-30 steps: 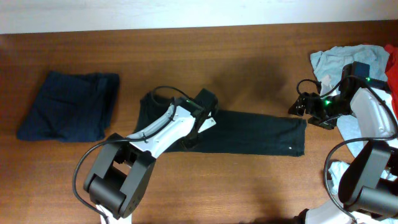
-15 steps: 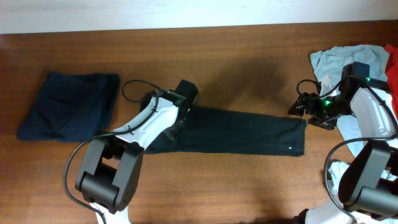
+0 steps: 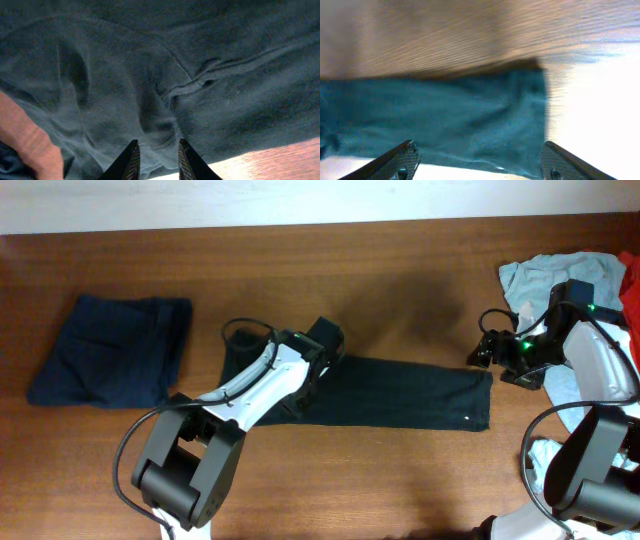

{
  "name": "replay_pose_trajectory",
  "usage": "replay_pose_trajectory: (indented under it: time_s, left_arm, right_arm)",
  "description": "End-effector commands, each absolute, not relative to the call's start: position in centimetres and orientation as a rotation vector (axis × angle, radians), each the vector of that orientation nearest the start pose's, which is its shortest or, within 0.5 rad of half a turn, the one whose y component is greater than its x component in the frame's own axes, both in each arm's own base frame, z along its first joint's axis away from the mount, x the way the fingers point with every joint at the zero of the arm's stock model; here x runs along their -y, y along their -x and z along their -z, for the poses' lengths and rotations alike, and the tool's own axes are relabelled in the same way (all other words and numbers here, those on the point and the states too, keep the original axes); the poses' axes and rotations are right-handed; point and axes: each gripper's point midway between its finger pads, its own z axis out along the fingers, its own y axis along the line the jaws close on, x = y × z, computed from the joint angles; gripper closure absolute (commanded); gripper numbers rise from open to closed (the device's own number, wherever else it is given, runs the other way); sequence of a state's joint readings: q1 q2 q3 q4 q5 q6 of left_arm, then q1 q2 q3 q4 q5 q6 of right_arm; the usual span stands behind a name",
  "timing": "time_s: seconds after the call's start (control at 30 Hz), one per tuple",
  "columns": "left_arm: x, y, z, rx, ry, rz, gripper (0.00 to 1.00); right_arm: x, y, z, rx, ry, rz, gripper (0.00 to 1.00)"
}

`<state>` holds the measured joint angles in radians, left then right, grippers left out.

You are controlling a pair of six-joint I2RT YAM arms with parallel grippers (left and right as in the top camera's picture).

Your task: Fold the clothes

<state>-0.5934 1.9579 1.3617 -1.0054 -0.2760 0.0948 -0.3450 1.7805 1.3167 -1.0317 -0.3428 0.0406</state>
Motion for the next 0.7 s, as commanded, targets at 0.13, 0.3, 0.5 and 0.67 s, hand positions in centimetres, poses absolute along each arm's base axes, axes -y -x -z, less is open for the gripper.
replay_pose_trajectory:
  time_s: [0.13, 0.3, 0.5, 0.67]
  left_arm:
    - [14.3, -34.6, -9.0, -2.916, -0.672, -0.306, 0.66]
    - [13.6, -37.7, -16.1, -2.795, -0.506, -0.135, 0.43]
    - [10.9, -39.1, -19.2, -2.750, -0.363, -0.059, 0.36]
    - [10.3, -39.2, -19.2, -2.758, -0.344, -0.056, 0.37]
  right_arm:
    - [10.0, -33.1, -5.9, -2.977, -0.604, -0.327, 0.10]
    - [8.9, -32.1, -2.2, -3.063, -0.505, -0.569, 0.10]
    - [5.7, -29.8, 2.5, -3.175, -0.429, -0.903, 0.19]
    - [2.9, -29.5, 2.0, -3.134, -0.240, -1.102, 0.36]
